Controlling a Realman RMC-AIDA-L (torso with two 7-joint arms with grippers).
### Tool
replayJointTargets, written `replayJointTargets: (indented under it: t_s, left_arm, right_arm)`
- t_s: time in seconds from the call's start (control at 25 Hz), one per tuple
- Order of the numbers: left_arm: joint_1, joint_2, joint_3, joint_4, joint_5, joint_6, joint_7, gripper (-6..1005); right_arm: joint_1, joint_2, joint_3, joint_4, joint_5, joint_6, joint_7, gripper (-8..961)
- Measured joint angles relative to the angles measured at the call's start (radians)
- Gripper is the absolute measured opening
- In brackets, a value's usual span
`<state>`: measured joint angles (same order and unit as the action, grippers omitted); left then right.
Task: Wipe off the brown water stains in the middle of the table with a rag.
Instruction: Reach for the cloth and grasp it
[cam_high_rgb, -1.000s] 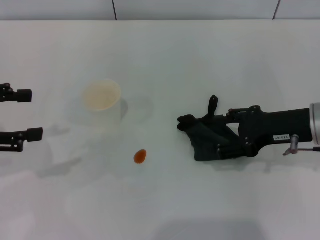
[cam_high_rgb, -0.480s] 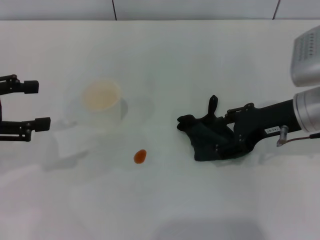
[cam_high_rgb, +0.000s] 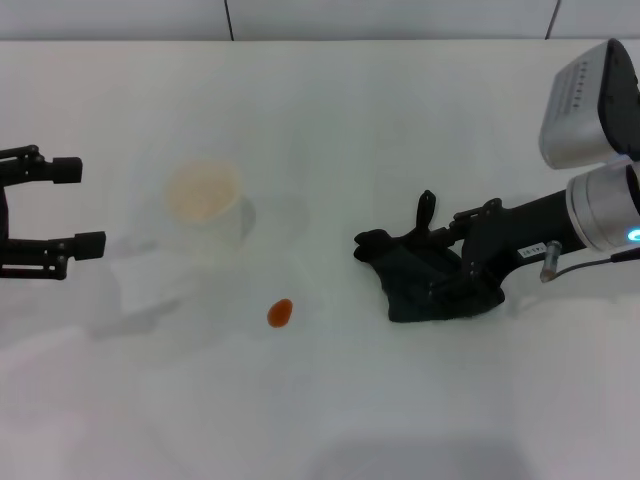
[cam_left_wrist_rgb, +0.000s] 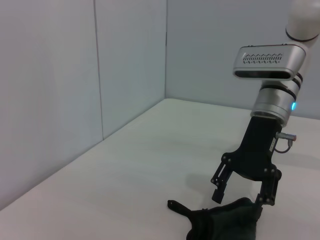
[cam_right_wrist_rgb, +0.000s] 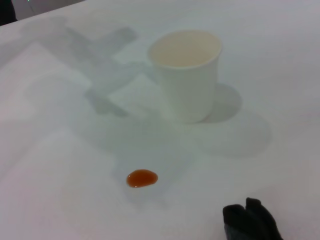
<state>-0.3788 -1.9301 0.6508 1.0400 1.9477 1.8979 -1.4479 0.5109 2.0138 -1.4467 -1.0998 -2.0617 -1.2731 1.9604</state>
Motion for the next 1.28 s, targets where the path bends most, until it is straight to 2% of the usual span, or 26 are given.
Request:
replayJointTargets:
  t_s: [0.48,1.28]
  left_arm:
    - [0.000,-0.001,0.000,0.000,-0.002,-0.013,0.000,879]
    - [0.007,-0.003,0.002,0.000,-0.003,-0.037,0.004,879]
  right_arm:
    - [0.005,0.002,-0.069,-0.013,-0.039,0.063,0.014,781]
    - [-0.003,0.002,-0.115,-0.001,-0.040,0.121,0.016,763]
